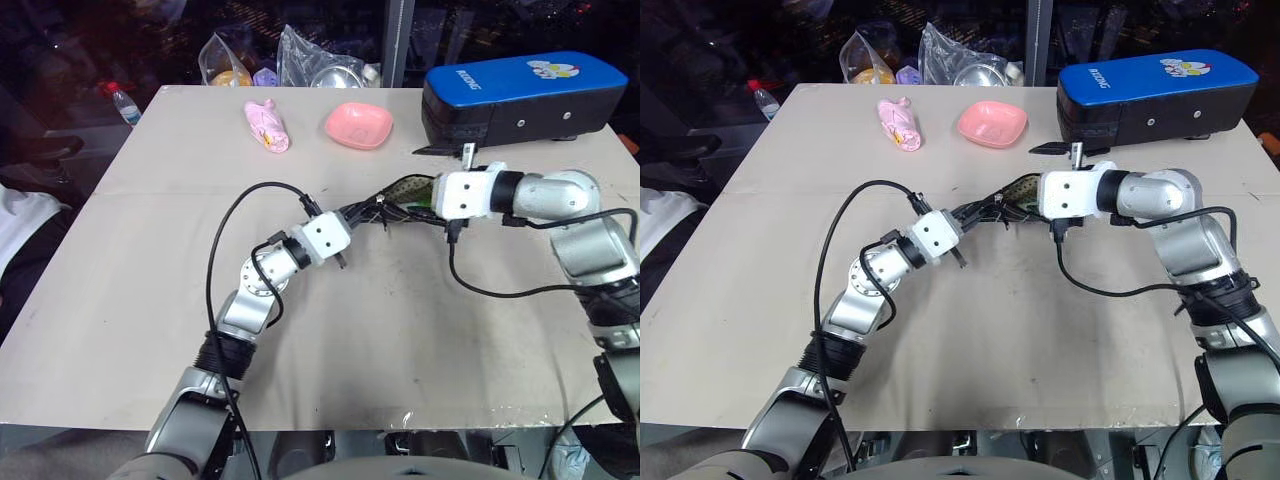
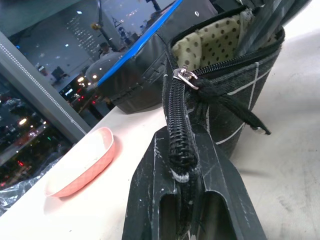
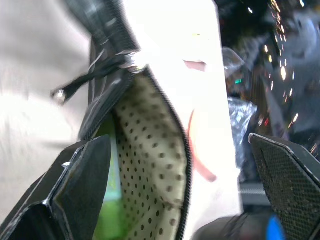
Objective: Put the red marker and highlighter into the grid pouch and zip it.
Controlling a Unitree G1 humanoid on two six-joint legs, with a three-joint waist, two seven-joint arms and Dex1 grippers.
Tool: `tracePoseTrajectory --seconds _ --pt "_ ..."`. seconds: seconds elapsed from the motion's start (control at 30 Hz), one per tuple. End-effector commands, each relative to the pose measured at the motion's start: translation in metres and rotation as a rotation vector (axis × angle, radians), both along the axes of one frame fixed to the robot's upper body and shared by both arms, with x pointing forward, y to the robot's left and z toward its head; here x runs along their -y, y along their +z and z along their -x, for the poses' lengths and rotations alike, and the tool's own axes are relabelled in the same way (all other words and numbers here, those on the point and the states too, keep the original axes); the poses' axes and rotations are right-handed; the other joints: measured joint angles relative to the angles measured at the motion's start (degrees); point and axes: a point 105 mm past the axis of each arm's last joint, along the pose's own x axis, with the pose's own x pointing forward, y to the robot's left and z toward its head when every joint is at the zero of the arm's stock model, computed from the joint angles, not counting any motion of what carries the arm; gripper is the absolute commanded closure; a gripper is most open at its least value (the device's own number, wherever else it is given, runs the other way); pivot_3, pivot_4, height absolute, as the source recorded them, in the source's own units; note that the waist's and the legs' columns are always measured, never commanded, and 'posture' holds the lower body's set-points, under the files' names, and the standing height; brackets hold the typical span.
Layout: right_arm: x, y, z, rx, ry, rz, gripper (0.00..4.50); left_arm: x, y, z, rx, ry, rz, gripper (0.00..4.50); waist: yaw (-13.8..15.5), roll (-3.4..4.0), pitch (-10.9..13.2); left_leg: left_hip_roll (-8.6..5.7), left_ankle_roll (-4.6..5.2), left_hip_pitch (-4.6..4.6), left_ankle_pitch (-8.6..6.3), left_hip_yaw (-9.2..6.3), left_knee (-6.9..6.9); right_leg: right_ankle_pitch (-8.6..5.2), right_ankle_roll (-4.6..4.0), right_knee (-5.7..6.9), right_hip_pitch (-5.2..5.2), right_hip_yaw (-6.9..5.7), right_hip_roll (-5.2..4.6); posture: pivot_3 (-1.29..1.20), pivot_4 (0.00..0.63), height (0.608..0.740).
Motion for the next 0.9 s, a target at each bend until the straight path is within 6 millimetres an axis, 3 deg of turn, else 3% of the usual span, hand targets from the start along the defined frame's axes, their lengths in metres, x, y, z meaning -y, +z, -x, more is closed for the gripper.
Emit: tracePoseTrajectory --seconds 0.03,0.13,0.3,0.4,0.53,0.9 --pt "-0.004 0.022 0.025 -0.183 0.015 -0.261 0.02 0.002 0.013 0.001 0.036 -0.017 0.026 4.5 0.1 0.0 0.0 0.01 0.0 -0.01 0.0 -0.13 -0.01 0.0 0.0 0.0 0.0 0.0 0.0 0.0 0.15 0.74" --pt "-0.01 0.016 0.04 -0.359 0.011 -0.375 0.02 0.003 0.013 0.001 0.03 -0.021 0.026 4.5 0.1 0.0 0.0 0.01 0.01 -0.01 -0.01 -0.2 -0.01 0.0 -0.01 0.0 0.01 -0.01 0.0 0.0 0.15 0.74" --pt "-0.018 -0.016 0.07 -0.659 -0.015 -0.413 0.02 0.004 0.012 0.002 0.023 -0.03 0.027 4.5 0.3 -0.01 0.0 0.0 0.04 -0.03 -0.02 -0.26 -0.01 0.0 -0.01 -0.02 0.02 -0.03 -0.04 0.0 0.15 0.74" --pt "-0.022 -0.038 0.065 -0.828 -0.138 -0.526 0.02 0.006 0.008 0.005 0.014 -0.044 0.02 4.5 0.1 -0.02 0.0 -0.01 0.04 -0.03 -0.02 -0.28 0.0 0.01 -0.01 0.0 0.02 -0.02 -0.04 0.0 0.15 0.74" --pt "-0.026 -0.052 0.058 -0.925 -0.225 -0.589 0.02 0.007 0.002 0.01 -0.014 -0.076 0.006 4.5 0.0 -0.01 0.0 -0.01 0.04 -0.03 -0.02 -0.29 0.0 0.01 -0.02 0.03 0.02 -0.02 -0.03 0.0 0.15 0.74" --pt "-0.042 -0.056 0.038 -1.068 -0.302 -0.803 0.02 0.008 -0.004 0.018 -0.027 -0.135 -0.032 4.5 -0.2 -0.01 0.0 -0.03 0.04 -0.04 -0.02 -0.3 -0.02 0.01 -0.01 0.01 0.02 -0.03 0.0 0.0 0.15 0.74"
